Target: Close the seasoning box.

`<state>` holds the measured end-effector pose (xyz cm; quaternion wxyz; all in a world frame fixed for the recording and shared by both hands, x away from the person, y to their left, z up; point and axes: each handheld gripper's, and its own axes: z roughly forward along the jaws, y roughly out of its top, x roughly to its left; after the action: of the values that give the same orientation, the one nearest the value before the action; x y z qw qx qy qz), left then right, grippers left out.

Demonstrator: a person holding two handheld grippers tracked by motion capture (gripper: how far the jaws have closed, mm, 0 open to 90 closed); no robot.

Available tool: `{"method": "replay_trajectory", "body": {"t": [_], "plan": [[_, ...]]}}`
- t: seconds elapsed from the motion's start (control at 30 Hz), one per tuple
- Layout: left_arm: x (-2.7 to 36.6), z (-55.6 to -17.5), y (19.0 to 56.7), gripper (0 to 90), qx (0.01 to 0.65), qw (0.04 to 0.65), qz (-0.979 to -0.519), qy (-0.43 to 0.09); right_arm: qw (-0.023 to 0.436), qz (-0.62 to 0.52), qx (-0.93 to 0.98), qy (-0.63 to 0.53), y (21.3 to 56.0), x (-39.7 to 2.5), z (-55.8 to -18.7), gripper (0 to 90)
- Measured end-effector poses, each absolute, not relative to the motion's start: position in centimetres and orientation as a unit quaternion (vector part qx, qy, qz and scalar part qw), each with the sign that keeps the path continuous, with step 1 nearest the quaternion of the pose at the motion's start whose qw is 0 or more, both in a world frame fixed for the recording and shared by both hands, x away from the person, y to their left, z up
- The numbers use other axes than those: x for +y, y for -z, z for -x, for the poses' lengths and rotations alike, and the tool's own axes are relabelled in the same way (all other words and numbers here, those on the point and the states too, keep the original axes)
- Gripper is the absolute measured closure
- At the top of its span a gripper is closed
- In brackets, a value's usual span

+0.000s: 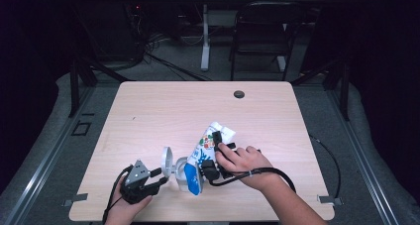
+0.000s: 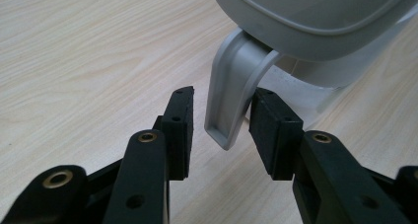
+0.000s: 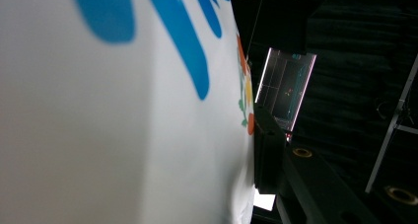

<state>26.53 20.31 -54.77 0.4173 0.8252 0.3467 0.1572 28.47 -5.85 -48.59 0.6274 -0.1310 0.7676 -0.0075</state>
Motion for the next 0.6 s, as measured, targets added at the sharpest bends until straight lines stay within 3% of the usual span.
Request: {"method": "replay_trajectory", "body": {"t": [0.6], "plan": [[20.2,-26.6,54.8,62.0,0.347,0.42,-0.823,-0.158,0.59,0.058,0.804,-0.049,48.6,-6.9,-28.6,75.3]]}}
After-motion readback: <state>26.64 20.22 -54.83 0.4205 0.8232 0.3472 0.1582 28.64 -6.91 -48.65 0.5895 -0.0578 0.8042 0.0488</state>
